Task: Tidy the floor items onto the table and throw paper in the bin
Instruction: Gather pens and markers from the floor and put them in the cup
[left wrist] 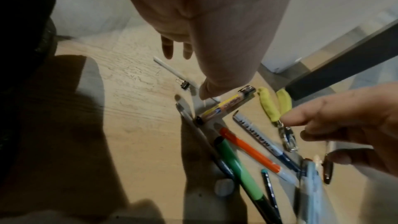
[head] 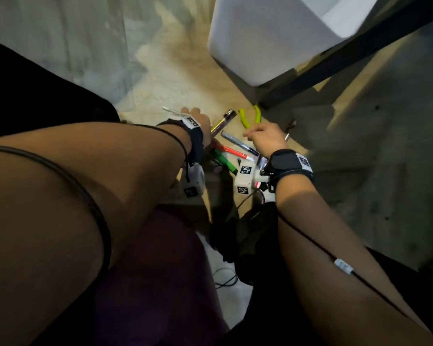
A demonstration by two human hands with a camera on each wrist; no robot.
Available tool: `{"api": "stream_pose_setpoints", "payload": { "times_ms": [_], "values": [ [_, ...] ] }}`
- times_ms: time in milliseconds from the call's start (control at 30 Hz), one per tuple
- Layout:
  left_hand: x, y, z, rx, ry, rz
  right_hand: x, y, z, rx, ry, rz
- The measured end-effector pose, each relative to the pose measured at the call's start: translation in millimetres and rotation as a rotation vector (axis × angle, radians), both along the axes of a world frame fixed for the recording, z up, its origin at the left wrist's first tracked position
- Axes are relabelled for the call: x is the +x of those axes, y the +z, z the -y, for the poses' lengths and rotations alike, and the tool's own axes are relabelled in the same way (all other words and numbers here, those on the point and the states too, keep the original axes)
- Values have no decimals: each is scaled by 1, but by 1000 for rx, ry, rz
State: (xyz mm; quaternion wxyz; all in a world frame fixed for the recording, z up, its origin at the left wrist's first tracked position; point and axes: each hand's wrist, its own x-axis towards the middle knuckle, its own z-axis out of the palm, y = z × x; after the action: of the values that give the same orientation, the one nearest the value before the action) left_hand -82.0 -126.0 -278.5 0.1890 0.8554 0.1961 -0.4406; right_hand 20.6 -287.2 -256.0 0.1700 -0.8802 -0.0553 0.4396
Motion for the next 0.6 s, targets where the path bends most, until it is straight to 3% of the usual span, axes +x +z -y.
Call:
{"api": "stream_pose_setpoints", "payload": {
  "times_ms": [233,367,600],
  "values": [
    [-15,-34,-4,96,-15,18,-33,-50,2,-254,544,-91],
    [-27,-49,0,120,-11,105,-45,-56,12,-269,500,-89],
    [-23,-42,-8,138,-103,126,-46,-57,13,-224,421,30]
  ]
}}
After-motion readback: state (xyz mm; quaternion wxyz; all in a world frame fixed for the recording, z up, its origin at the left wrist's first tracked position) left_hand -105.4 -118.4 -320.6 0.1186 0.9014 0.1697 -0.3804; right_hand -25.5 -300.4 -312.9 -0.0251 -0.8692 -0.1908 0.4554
